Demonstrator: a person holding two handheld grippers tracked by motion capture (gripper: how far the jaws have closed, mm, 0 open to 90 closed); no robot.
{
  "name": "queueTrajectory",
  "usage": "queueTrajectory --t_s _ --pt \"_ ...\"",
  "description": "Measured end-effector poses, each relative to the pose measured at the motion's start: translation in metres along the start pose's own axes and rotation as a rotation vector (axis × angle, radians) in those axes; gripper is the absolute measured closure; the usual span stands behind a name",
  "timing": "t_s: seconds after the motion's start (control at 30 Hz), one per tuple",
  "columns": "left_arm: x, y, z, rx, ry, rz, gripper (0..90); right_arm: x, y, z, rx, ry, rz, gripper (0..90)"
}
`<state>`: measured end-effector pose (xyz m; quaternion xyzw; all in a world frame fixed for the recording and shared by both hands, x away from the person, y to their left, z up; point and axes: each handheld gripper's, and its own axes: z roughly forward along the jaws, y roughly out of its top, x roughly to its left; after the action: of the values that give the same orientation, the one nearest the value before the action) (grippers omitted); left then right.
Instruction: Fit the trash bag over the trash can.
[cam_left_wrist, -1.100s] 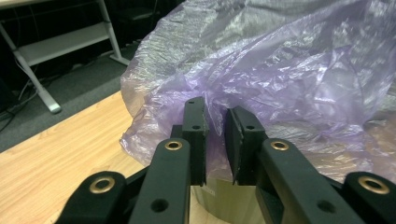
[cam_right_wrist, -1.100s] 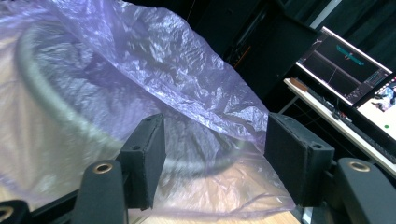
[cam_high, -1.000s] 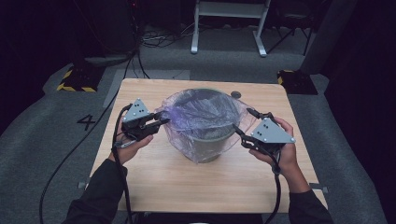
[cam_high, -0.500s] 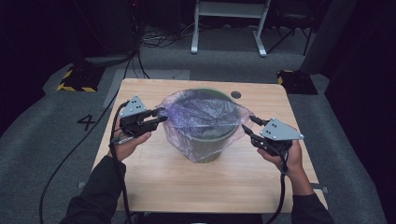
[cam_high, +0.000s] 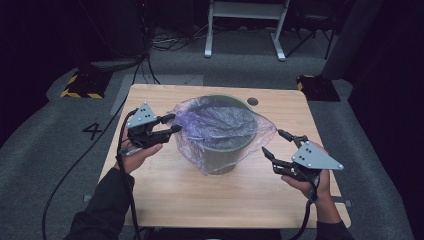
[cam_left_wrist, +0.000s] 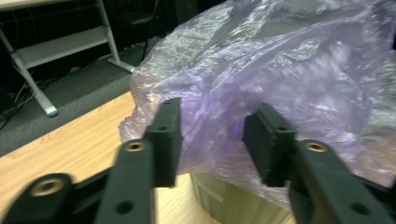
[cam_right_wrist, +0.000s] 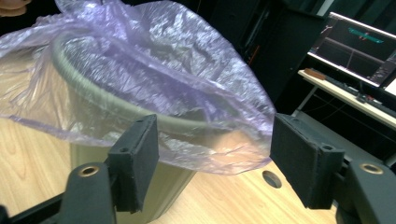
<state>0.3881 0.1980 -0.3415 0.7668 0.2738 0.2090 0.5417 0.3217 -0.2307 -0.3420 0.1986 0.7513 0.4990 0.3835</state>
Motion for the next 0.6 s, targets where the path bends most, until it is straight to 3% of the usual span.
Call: queueTrajectory --t_s 0.13,0.3,0.37,0.4,0.5,0.6 --pt "-0.007 0.004 -0.010 -0.021 -0.008 0.015 29.0 -0.006 0.007 -0.001 -0.013 -0.031 -0.001 29.9" --pt "-0.014 0.012 -0.014 -0.041 -0.019 0.052 27.6 -0.018 0.015 0.015 0.019 -0.032 -0.040 33.3" --pt "-0.014 0.014 -0.012 -0.019 0.008 0.073 30.8 -0.022 0.020 0.023 0.034 -0.028 -0.061 39.7" --pt "-0.013 0.016 -0.010 -0.009 0.021 0.079 32.8 -0.024 0.022 0.027 0.042 -0.018 -0.072 47.4" --pt "-0.006 0.018 -0.006 -0.001 0.021 0.062 44.2 -0.030 0.027 0.038 0.069 0.012 -0.095 61.2" --pt "0.001 0.020 -0.003 0.013 0.028 0.081 54.7 -0.034 0.027 0.050 0.114 0.012 -0.117 75.5"
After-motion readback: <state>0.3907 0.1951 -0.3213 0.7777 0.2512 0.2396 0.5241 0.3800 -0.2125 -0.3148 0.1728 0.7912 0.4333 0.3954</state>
